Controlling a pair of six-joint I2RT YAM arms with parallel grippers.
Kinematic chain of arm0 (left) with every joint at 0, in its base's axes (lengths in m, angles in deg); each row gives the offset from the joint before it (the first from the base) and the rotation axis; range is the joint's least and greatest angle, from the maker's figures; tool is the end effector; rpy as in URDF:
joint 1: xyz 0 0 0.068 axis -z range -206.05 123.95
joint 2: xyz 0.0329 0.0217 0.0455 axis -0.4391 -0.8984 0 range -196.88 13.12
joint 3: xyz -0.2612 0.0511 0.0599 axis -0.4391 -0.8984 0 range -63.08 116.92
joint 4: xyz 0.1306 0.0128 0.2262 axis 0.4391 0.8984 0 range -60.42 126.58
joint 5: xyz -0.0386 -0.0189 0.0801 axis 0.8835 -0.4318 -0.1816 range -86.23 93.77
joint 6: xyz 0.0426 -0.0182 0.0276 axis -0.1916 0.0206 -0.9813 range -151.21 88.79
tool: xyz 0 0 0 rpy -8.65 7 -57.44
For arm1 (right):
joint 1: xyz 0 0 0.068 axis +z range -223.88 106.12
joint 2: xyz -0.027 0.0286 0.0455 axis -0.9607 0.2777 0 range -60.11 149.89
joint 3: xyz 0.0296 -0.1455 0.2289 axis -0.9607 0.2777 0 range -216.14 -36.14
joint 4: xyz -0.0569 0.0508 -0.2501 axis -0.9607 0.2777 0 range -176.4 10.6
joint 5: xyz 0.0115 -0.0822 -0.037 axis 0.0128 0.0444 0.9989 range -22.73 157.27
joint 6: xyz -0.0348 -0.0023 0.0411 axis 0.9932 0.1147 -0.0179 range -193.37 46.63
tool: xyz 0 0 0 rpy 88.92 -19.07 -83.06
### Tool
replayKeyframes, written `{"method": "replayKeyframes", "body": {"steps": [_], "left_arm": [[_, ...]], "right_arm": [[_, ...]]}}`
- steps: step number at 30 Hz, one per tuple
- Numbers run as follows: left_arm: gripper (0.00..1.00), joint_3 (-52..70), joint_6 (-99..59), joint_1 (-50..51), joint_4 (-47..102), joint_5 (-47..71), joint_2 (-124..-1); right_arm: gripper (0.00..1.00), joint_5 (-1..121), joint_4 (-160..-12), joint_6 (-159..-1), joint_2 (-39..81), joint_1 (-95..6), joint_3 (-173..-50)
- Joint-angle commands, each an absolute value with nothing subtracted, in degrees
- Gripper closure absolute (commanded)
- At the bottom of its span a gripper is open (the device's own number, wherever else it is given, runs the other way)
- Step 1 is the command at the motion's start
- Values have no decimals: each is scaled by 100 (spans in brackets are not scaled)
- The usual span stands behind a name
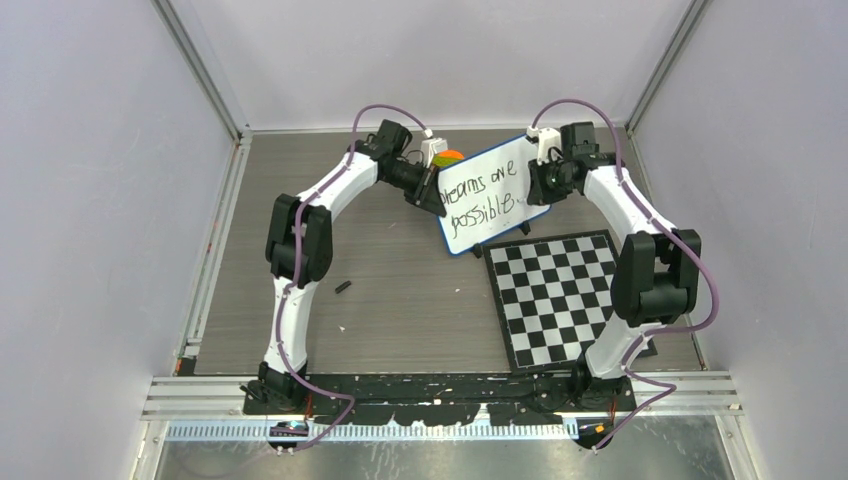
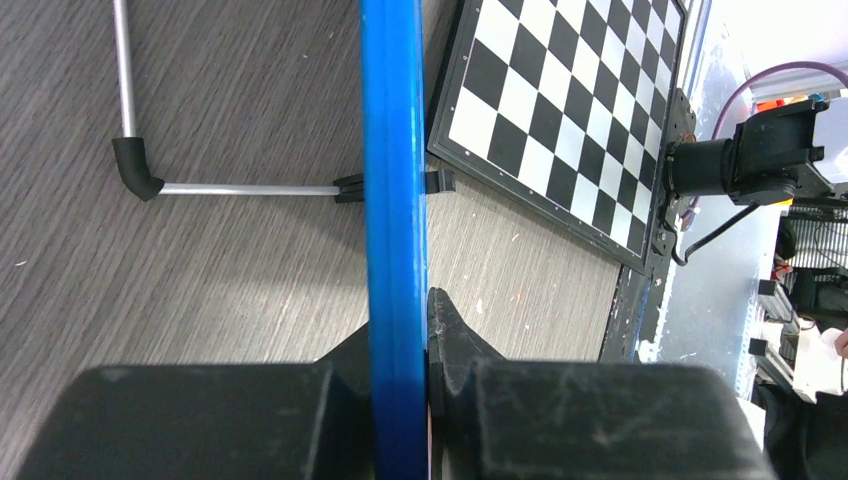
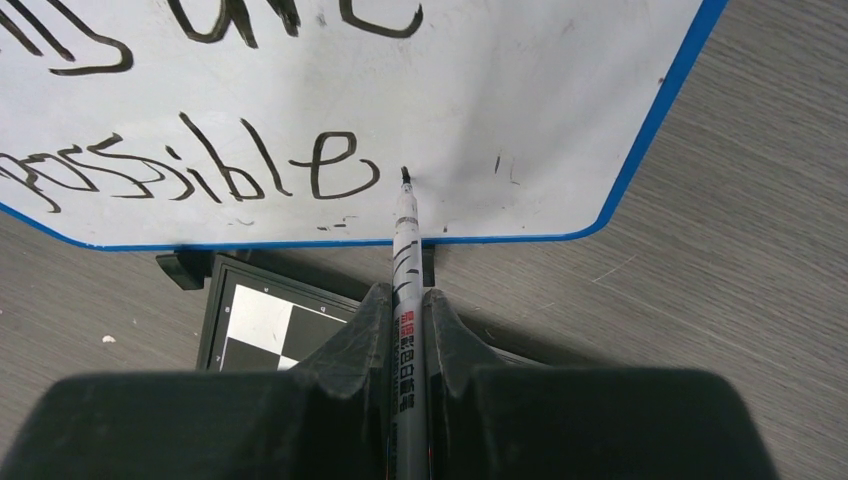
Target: Write a sentence on the whiteboard
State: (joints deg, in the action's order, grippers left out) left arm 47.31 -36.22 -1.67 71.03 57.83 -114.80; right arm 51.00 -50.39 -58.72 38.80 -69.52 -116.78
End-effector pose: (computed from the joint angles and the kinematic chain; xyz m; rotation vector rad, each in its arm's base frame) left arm 0.4280 -0.2255 0.2238 0.9573 2.2825 -1.3471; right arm 0.3736 0.0384 0.2667 -0.5228 2.4303 0.2816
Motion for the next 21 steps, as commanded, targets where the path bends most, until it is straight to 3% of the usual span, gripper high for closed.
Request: {"method": "replayKeyframes", "body": {"steps": [1, 8, 10, 13, 15, 21], "left_arm": [[94, 4831, -3692, -153, 7020, 5808, -11434], [97, 4892, -3723, -153, 7065, 5800, -11467], [88, 4906, -3710, -153, 7083, 5795, -11463], [65, 4970, -3692, -153, 7144, 5758, -11414], [55, 5006, -3720, -153, 7215, 5700, -11322], [40, 5352, -3871, -327, 7560, 5375, -10832]], "right_arm": [[100, 5167, -5378, -5932, 4026, -6974, -11735], [100, 5188, -5318, -5922, 3967, -6977, -11754], [100, 5100, -5182, -5941, 3885, -6973, -11849], [100, 4905, -4957, -5942, 3688, -6969, -11976], [100, 4708, -4771, -5923, 3517, -6970, -12050], [100, 4139, -3987, -5817, 3132, -6966, -12414]]}}
